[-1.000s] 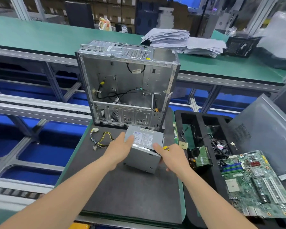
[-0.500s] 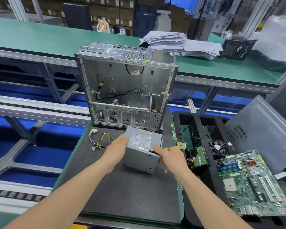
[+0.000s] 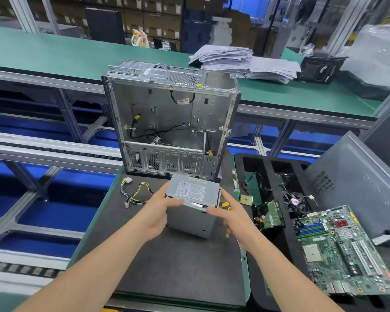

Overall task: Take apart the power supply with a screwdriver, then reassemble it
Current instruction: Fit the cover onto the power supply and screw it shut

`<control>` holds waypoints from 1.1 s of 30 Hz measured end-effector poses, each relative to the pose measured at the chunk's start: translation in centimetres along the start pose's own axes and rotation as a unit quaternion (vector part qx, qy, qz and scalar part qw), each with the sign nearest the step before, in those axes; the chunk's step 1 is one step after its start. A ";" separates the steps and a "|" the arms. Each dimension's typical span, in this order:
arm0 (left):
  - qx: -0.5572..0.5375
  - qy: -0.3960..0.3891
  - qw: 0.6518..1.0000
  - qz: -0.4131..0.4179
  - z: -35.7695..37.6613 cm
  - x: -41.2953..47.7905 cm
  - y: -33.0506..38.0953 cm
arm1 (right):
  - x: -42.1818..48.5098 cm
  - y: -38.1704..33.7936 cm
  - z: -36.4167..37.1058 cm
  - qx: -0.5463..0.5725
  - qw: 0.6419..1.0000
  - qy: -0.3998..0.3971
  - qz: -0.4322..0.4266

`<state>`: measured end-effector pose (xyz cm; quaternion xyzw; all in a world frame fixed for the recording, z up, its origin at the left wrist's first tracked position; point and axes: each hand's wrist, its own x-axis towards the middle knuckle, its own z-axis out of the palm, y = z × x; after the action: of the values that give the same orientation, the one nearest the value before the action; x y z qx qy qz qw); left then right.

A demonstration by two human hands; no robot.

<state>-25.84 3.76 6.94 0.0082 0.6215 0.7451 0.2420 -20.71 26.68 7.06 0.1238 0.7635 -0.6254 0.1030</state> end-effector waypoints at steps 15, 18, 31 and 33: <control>0.111 -0.001 0.993 0.042 -0.1 -0.2 0.2 | -0.5 1.0 0.9 -0.019 0.997 -0.034 -0.071; 0.153 -0.032 0.986 0.052 -1.7 -0.3 -0.1 | -0.7 0.9 0.7 -0.014 0.995 -0.041 -0.088; 0.239 -0.010 0.967 0.086 -2.4 0.2 -0.9 | -0.2 1.1 0.0 0.016 0.992 -0.047 -0.115; 0.271 0.001 0.957 0.104 -2.3 0.2 -1.2 | -0.3 1.1 0.0 0.039 0.992 -0.043 -0.110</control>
<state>-26.28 1.88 5.28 0.1372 0.7958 0.5701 0.1514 -20.13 26.88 6.15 0.0162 0.7425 -0.6669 0.0611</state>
